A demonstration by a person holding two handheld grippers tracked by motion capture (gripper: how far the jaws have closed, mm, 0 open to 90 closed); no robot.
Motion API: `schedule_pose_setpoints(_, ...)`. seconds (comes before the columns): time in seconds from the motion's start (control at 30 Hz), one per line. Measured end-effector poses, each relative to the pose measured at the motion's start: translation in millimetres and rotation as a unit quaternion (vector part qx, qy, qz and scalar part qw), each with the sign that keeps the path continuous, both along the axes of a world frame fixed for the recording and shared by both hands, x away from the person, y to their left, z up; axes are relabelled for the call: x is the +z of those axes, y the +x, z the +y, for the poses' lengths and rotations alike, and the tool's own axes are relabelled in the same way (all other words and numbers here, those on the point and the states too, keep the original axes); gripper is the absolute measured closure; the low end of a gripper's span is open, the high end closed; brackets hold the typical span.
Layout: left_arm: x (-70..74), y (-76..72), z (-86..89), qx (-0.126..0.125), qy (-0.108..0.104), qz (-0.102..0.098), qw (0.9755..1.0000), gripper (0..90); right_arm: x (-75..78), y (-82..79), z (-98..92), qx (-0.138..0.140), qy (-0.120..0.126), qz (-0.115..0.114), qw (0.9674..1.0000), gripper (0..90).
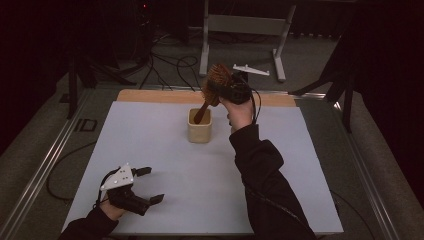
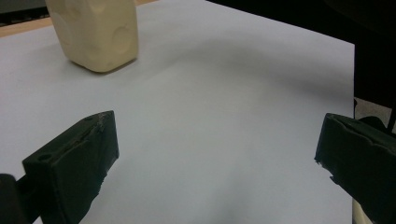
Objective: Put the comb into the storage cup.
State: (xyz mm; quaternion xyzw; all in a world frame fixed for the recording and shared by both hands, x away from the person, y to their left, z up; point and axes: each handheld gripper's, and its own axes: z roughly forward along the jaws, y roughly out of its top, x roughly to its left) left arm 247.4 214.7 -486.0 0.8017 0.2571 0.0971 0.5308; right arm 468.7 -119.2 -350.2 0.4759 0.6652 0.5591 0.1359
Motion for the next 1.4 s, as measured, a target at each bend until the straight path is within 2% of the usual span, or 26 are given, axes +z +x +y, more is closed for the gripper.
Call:
schedule_pose_setpoints(0.3, 0.6, -0.2, 0.2, -0.004, -0.001, -0.002, 1.0000, 0.1, -10.5, 6.2, 5.0, -0.002, -0.005, 0.010, 0.9999, 50.6)
schedule_pose_setpoints(0.7, 1.1, -0.7, 0.3, -0.006, -0.002, -0.002, 1.0000, 0.1, -24.1, 11.5, 10.2, 0.003, 0.001, 0.021, 0.9998, 50.5)
schedule_pose_setpoints(1.4, 0.7, -0.5, 0.9, -0.007, -0.005, -0.002, 1.0000, 0.1, -39.9, 16.6, 12.2, 0.007, 0.004, 0.044, 0.9990, 50.3)
